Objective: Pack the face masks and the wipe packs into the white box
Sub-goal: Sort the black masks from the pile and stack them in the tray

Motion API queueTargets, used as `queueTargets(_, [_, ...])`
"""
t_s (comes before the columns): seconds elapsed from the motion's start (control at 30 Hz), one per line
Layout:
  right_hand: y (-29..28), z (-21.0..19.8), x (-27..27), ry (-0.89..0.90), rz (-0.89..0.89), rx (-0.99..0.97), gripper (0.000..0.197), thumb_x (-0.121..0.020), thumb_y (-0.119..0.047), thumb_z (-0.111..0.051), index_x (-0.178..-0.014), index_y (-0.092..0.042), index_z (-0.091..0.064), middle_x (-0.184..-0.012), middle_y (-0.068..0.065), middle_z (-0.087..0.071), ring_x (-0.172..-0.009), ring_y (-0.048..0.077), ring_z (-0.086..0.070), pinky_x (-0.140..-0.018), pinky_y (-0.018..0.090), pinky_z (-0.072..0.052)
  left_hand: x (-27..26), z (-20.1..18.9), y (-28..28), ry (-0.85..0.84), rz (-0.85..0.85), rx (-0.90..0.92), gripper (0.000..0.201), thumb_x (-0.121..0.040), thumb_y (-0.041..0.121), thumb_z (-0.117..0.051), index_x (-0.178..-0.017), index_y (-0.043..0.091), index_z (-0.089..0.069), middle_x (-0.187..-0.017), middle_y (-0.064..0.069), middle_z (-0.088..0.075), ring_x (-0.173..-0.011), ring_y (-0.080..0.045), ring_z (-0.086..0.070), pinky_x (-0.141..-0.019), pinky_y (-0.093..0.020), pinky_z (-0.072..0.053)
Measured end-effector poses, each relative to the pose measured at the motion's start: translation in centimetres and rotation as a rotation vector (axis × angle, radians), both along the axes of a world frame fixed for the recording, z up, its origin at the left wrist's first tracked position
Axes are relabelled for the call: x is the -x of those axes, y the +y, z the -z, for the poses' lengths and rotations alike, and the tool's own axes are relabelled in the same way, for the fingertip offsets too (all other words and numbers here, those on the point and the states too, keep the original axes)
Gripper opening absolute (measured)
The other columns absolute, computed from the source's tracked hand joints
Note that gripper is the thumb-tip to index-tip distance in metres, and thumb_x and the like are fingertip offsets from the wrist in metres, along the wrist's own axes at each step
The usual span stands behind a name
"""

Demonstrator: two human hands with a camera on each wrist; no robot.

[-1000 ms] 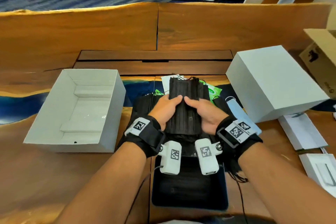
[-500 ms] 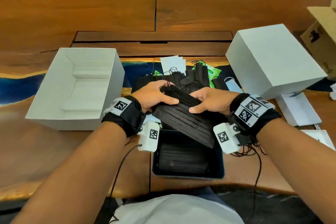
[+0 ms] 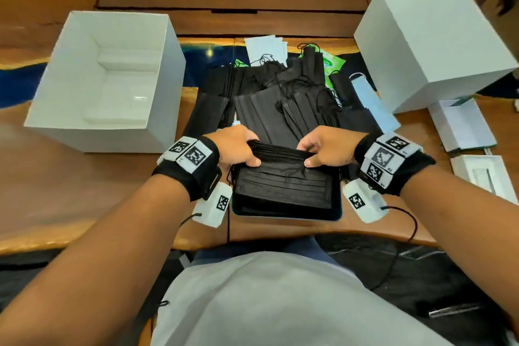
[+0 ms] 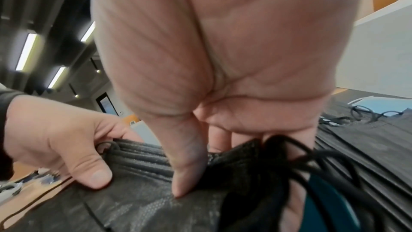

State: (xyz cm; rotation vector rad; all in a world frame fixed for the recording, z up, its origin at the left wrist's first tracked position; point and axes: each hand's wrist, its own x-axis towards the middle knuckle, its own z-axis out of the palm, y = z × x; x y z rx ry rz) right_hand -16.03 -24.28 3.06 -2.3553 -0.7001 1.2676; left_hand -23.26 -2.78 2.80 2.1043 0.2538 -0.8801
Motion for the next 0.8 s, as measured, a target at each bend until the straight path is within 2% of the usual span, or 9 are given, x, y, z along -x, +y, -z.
queueTargets(0.13, [0.1,1.3,1.2,-0.045,-0.107,0.072,0.01,-0.089,-0.007,-0.064,-0.096,-0.012,-0.069,-0.099,0.013,-0.073,-0.095,0.029,-0.068,-0.088,0.04,-0.054,0.7,0.7,-1.4,-0.017,0.183,-0.225,0.006,-0.089,0.017,-0.067,-0.092,0.012,-0.064,-0.09,-0.009,-0.064,-0.088,-0.03,-0.064,-0.069,-0.033,-0.051])
queueTargets(0.23, [0.5,2.1,1.6,-0.076,-0.185,0.129,0.018,-0.091,-0.009,-0.061,-0.107,-0.01,-0.068,-0.105,0.01,-0.071,-0.099,0.029,-0.065,-0.087,0.037,-0.052,0.7,1.1,-2.4,-0.084,0.328,-0.401,0.022,-0.089,0.021,-0.067,-0.107,0.008,-0.066,-0.107,-0.012,-0.066,-0.098,-0.03,-0.063,-0.064,-0.026,-0.045])
queueTargets(0.27, [0.6,2.4,1.7,-0.076,-0.207,0.153,0.024,-0.092,-0.01,-0.06,-0.115,-0.008,-0.066,-0.111,0.009,-0.068,-0.105,0.029,-0.063,-0.09,0.036,-0.051,0.7,1.2,-2.7,-0.101,0.365,-0.449,0.025,-0.088,0.02,-0.068,-0.11,0.007,-0.065,-0.11,-0.013,-0.066,-0.098,-0.031,-0.064,-0.062,-0.026,-0.045])
queueTargets(0.33, [1.0,3.1,2.1,-0.088,-0.233,0.208,0.039,-0.093,-0.009,-0.057,-0.132,-0.008,-0.056,-0.13,0.01,-0.059,-0.116,0.029,-0.057,-0.096,0.038,-0.049,0.5,1.8,-2.9,-0.15,0.423,-0.524,0.026,-0.088,0.019,-0.067,-0.111,0.008,-0.063,-0.111,-0.014,-0.066,-0.098,-0.032,-0.064,-0.067,-0.031,-0.048])
queueTargets(0.4, [1.1,3.7,2.5,-0.128,-0.222,0.242,0.046,-0.093,-0.008,-0.058,-0.138,-0.009,-0.051,-0.135,0.012,-0.055,-0.119,0.031,-0.056,-0.097,0.041,-0.049,0.5,2.0,-2.8,-0.175,0.45,-0.569,0.026,-0.087,0.018,-0.067,-0.111,0.01,-0.063,-0.111,-0.013,-0.065,-0.099,-0.032,-0.064,-0.07,-0.033,-0.047])
queueTargets(0.53, [1.1,3.9,2.7,-0.181,-0.189,0.265,0.049,-0.089,-0.018,-0.067,-0.135,-0.008,-0.052,-0.131,0.014,-0.057,-0.117,0.031,-0.057,-0.094,0.038,-0.05,0.2,1.7,-2.5,-0.204,0.411,-0.542,0.023,-0.088,0.021,-0.068,-0.108,0.011,-0.068,-0.107,-0.01,-0.068,-0.1,-0.03,-0.064,-0.073,-0.034,-0.048])
queueTargets(0.63, [0.9,2.7,2.1,-0.165,-0.176,0.231,0.044,-0.089,-0.021,-0.068,-0.128,-0.007,-0.058,-0.123,0.013,-0.063,-0.112,0.029,-0.06,-0.095,0.04,-0.051,-0.4,1.2,-2.1,-0.221,0.358,-0.476,0.012,-0.089,0.026,-0.068,-0.088,0.015,-0.071,-0.091,-0.003,-0.068,-0.092,-0.025,-0.065,-0.071,-0.029,-0.045])
queueTargets(0.73, [1.0,1.0,1.2,-0.159,-0.17,0.162,0.031,-0.089,-0.023,-0.067,-0.117,-0.008,-0.067,-0.108,0.008,-0.069,-0.103,0.025,-0.064,-0.091,0.038,-0.052,-1.1,0.9,-1.7,-0.234,0.289,-0.402,0.019,-0.09,0.031,-0.066,-0.074,0.02,-0.064,-0.072,0.006,-0.058,-0.081,-0.019,-0.06,-0.069,-0.028,-0.043])
queueTargets(0.8, [1.2,-0.1,0.4,-0.175,-0.14,0.113,0.023,-0.09,-0.026,-0.067,-0.107,-0.011,-0.07,-0.093,0.0,-0.067,-0.092,0.019,-0.064,-0.084,0.032,-0.052,-1.6,0.7,-1.5,-0.253,0.229,-0.374,0.02,-0.089,0.034,-0.065,-0.074,0.021,-0.064,-0.071,0.008,-0.057,-0.08,-0.017,-0.058,-0.07,-0.028,-0.044])
